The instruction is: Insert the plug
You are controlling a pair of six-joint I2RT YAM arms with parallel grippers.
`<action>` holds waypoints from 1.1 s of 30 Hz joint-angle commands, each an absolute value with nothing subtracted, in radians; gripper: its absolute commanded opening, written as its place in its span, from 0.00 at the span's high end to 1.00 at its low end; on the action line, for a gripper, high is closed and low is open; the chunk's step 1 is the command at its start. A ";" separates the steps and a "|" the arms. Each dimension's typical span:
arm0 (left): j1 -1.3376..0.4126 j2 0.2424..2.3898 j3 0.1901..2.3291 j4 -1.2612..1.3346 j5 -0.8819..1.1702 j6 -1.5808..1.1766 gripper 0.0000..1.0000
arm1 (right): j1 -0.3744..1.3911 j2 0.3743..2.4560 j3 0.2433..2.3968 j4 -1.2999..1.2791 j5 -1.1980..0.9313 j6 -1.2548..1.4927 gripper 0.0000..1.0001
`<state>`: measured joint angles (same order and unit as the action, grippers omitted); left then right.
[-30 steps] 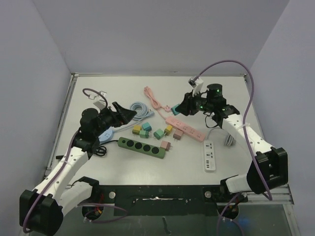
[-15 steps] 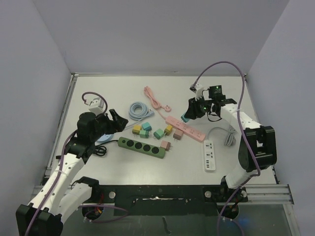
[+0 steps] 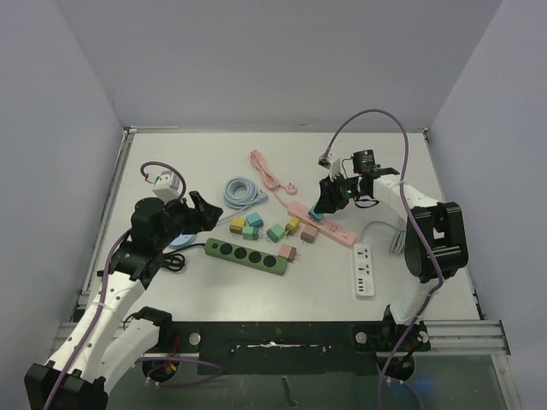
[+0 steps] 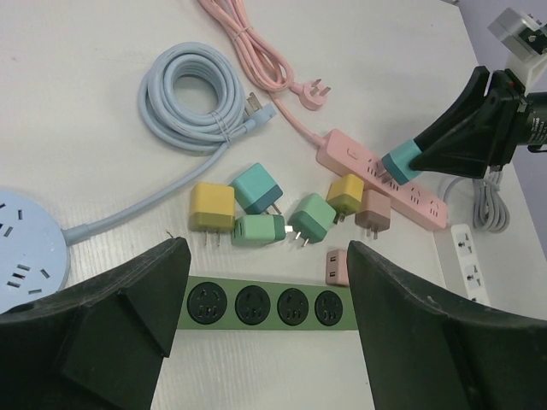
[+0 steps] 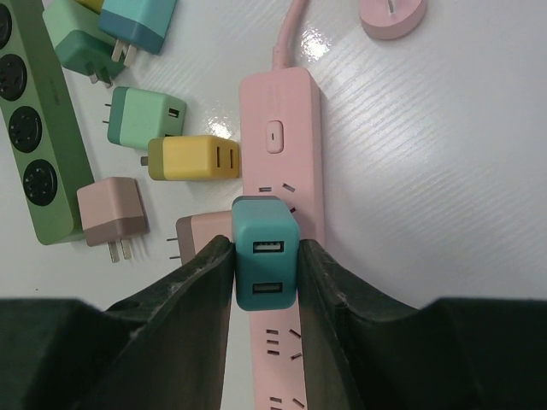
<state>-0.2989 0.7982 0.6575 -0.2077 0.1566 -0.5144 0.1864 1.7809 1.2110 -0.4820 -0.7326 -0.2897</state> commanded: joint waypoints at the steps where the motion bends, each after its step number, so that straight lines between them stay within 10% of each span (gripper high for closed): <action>1: -0.302 0.778 0.677 -0.178 0.154 -0.504 0.27 | 0.202 1.783 1.262 -0.478 -0.755 -0.334 0.98; 33: -0.301 0.766 0.664 -0.158 0.182 -0.503 0.27 | 0.321 1.834 1.254 -0.507 -0.428 -0.421 0.99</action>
